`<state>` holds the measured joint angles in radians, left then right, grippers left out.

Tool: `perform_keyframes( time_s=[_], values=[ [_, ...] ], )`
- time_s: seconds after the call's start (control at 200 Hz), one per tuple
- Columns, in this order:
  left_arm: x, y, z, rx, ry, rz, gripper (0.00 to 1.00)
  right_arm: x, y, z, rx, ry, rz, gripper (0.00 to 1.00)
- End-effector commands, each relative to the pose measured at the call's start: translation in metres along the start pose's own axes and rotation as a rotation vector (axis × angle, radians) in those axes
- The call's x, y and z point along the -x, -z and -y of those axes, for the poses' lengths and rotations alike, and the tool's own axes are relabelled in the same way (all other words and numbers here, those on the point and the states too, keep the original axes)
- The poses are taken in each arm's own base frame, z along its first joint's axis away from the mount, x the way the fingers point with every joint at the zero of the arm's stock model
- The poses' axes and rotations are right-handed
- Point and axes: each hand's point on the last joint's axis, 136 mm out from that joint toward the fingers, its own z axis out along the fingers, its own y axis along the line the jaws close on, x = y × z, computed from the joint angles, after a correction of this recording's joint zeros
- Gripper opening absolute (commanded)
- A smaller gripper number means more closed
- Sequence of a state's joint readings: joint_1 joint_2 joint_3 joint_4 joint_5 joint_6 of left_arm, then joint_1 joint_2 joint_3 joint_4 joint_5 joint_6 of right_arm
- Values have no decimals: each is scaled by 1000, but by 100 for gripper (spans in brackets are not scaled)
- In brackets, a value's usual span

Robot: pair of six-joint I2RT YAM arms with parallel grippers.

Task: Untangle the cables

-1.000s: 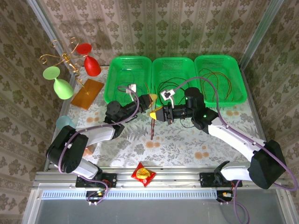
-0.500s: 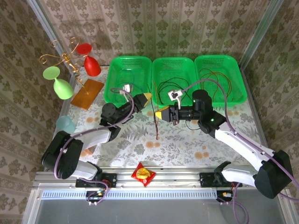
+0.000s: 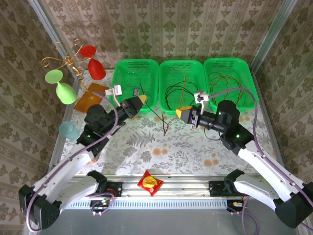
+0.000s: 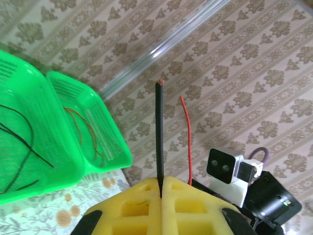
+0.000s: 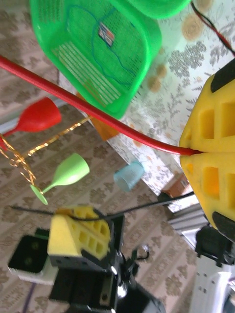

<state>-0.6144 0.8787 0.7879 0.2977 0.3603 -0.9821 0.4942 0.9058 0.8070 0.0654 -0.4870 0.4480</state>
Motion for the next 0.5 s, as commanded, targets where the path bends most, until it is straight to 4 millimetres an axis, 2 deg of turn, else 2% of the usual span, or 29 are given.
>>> perform_keyframes(
  time_s=[0.0,0.3,0.495],
  values=[
    [-8,13,-20,175,-100,-52,0,15,14,16,-141,17,62,0],
    [3,27,-2,276,-253,-49,0,46,52,39,-400,25,182,0],
    [10,37,2,322,-297,-21,0,56,78,48,-522,65,248,0]
  ],
)
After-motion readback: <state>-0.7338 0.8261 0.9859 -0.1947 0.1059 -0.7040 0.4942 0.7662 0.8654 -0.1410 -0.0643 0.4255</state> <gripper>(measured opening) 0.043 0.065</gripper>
